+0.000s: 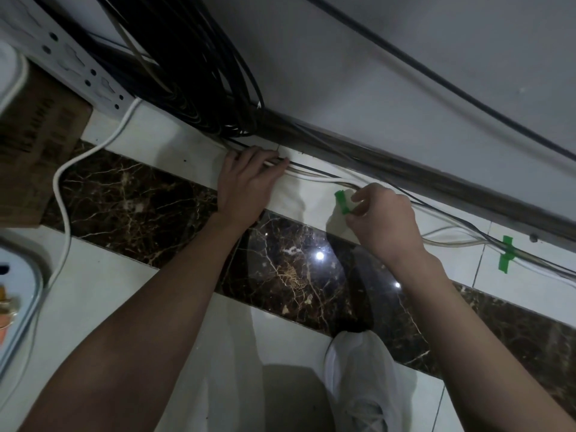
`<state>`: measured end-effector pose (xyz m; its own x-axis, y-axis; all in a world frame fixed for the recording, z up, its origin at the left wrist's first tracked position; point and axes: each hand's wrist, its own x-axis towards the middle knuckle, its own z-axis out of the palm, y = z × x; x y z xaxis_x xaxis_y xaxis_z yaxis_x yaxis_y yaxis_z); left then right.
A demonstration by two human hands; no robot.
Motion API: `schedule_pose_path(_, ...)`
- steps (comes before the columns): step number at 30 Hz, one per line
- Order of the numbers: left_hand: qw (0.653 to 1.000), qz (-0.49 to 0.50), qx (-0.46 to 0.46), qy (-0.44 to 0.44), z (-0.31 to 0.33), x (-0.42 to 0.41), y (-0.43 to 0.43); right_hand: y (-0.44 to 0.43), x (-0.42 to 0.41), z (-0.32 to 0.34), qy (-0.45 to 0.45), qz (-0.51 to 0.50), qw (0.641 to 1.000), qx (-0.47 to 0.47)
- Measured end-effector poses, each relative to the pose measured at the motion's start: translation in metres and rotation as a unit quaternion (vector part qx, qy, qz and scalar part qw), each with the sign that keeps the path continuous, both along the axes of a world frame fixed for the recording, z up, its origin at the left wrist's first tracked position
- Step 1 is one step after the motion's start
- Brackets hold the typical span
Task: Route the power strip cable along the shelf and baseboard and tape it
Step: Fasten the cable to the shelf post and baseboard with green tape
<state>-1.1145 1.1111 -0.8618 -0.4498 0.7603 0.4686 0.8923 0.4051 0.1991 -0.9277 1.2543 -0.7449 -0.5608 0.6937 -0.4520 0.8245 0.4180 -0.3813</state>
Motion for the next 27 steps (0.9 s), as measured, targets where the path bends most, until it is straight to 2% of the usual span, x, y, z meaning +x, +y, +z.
schedule_pose_path(8, 1.000, -0.002, -0.007, 0.011, 0.002, 0.000, 0.000, -0.003, -0.020, 0.017, 0.051, 0.143, 0.988, 0.004)
schedule_pose_path(16, 0.999, -0.011, -0.025, 0.019, 0.005, -0.001, 0.000, 0.006, -0.045, 0.028, 0.052, 0.274, 0.960, -0.007)
schedule_pose_path(21, 0.998, -0.028, -0.047, 0.037, 0.009, -0.004, -0.001, 0.004, -0.067, 0.009, 0.034, 0.278, 0.960, 0.008)
schedule_pose_path(27, 0.999, -0.028, -0.029, 0.012, 0.010, 0.001, -0.004, -0.003, -0.071, -0.010, 0.051, 0.216, 0.973, 0.067)
